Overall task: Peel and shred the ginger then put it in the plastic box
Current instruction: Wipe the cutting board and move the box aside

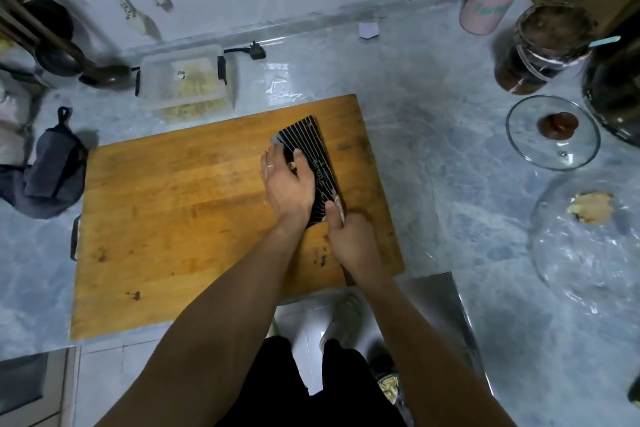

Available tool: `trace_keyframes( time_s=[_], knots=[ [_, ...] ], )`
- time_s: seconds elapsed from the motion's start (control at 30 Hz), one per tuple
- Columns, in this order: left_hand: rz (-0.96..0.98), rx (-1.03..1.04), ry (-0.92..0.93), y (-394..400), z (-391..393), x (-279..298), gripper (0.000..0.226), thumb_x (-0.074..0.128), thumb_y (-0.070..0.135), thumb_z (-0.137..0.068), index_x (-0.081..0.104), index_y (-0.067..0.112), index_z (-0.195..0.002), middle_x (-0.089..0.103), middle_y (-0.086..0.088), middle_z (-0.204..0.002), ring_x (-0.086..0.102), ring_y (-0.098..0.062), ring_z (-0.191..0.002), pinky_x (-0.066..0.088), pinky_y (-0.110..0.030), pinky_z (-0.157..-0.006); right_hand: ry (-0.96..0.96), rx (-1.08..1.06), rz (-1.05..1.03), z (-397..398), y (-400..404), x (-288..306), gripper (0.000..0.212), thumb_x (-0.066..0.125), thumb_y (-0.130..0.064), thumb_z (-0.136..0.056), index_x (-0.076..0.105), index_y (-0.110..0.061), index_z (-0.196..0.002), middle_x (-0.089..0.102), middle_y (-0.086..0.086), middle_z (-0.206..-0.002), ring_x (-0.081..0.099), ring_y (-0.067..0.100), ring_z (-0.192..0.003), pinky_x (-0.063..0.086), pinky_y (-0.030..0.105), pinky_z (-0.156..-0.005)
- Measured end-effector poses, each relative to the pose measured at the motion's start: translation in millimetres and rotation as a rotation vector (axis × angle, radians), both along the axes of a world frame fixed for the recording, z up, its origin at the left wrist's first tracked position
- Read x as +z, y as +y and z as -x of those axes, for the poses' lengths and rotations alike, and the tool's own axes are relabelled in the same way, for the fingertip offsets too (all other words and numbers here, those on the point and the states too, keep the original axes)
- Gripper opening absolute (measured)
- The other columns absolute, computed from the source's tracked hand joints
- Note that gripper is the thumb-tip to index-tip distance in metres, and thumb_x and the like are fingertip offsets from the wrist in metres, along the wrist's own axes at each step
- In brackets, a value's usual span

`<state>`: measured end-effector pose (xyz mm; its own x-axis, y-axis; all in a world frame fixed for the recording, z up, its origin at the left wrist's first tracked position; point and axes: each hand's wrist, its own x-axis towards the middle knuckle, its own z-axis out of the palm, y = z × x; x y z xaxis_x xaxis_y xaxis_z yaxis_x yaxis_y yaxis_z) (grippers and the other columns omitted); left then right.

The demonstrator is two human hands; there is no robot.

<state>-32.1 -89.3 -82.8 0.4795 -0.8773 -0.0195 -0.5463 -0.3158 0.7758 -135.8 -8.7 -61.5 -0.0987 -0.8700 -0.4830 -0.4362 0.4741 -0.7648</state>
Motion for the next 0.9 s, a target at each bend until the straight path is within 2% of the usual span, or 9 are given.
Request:
trace_keyframes(
  time_s=[0.07, 0.17, 0.23, 0.37, 0.5, 0.63, 0.73, 0.9],
  knots=[
    [0.019, -0.049, -0.010, 4.6, -2.9, -4.1, 0.055, 0.042, 0.037, -0.098, 0.051, 0.004, -0.141, 0.042, -0.011, -0.152, 0.031, -0.026, -0.145, 0.028, -0.041, -0.119, -0.019, -0.013, -0.020, -4.6, 14.5, -1.2, 0.057, 0.038, -0.053, -0.103, 0.054, -0.014, -0.064, 0.056, 0.001, -0.058, 0.058, 0.019, -0.056, 0.044, 0.027, -0.054],
    [0.046, -0.120, -0.051, 12.9, -1.5, -5.8, 0.044, 0.045, 0.024, -0.102, 0.053, 0.002, -0.138, 0.040, -0.016, -0.153, 0.031, -0.027, -0.145, 0.030, -0.038, -0.118, -0.064, -0.038, -0.033, -9.7, 23.7, -6.1, 0.063, 0.038, -0.055, -0.102, 0.055, -0.012, -0.060, 0.061, 0.008, -0.059, 0.065, 0.029, -0.061, 0.053, 0.038, -0.063],
    [0.056, -0.149, -0.043, 18.1, 4.8, -2.1, 0.038, 0.044, 0.018, -0.103, 0.056, 0.000, -0.135, 0.042, -0.018, -0.151, 0.032, -0.028, -0.145, 0.031, -0.039, -0.117, -0.097, -0.040, -0.048, -12.2, 24.3, -6.2, 0.065, 0.038, -0.056, -0.101, 0.057, -0.010, -0.059, 0.063, 0.010, -0.059, 0.063, 0.031, -0.058, 0.053, 0.041, -0.063],
    [0.072, -0.197, -0.037, 34.0, 10.4, 2.0, 0.033, 0.046, 0.015, -0.103, 0.061, 0.000, -0.129, 0.050, -0.019, -0.144, 0.037, -0.033, -0.142, 0.032, -0.044, -0.116, -0.255, -0.105, -0.123, -10.4, 38.2, 2.1, 0.061, 0.041, -0.054, -0.102, 0.053, -0.011, -0.061, 0.051, 0.006, -0.052, 0.048, 0.018, -0.044, 0.040, 0.029, -0.049],
    [0.078, -0.332, -0.053, 62.4, -0.6, 12.3, 0.031, 0.048, 0.015, -0.103, 0.063, 0.005, -0.129, 0.050, -0.016, -0.146, 0.035, -0.030, -0.143, 0.024, -0.028, -0.116, -0.333, -0.144, -0.129, -13.5, 70.0, 11.5, 0.057, 0.041, -0.055, -0.101, 0.054, -0.011, -0.069, 0.048, 0.004, -0.054, 0.045, 0.015, -0.046, 0.040, 0.029, -0.050],
    [0.121, -0.529, -0.119, 89.3, -20.7, 18.0, 0.031, 0.050, 0.017, -0.102, 0.064, 0.007, -0.128, 0.051, -0.014, -0.144, 0.038, -0.029, -0.141, 0.029, -0.032, -0.115, -0.422, -0.307, -0.143, -29.1, 106.7, 29.3, 0.048, 0.037, -0.047, -0.105, 0.053, -0.014, -0.073, 0.050, 0.006, -0.056, 0.044, 0.014, -0.042, 0.036, 0.025, -0.044],
    [0.193, -0.649, -0.100, 114.4, -41.7, 23.6, 0.033, 0.049, 0.021, -0.102, 0.065, 0.006, -0.126, 0.053, -0.013, -0.143, 0.041, -0.028, -0.139, 0.034, -0.034, -0.112, -0.472, -0.440, -0.146, -50.9, 141.8, 38.6, 0.047, 0.034, -0.048, -0.104, 0.053, -0.019, -0.072, 0.050, 0.002, -0.057, 0.042, 0.013, -0.044, 0.033, 0.023, -0.043],
    [0.241, -0.769, -0.056, 182.6, -77.8, 22.5, 0.031, 0.051, 0.020, -0.103, 0.066, 0.008, -0.126, 0.053, -0.010, -0.144, 0.041, -0.025, -0.140, 0.025, -0.014, -0.109, -0.483, -0.598, -0.131, -106.4, 217.5, 49.8, 0.049, 0.034, -0.050, -0.105, 0.051, -0.014, -0.077, 0.046, 0.002, -0.054, 0.035, 0.016, -0.042, 0.029, 0.025, -0.043]
  ],
)
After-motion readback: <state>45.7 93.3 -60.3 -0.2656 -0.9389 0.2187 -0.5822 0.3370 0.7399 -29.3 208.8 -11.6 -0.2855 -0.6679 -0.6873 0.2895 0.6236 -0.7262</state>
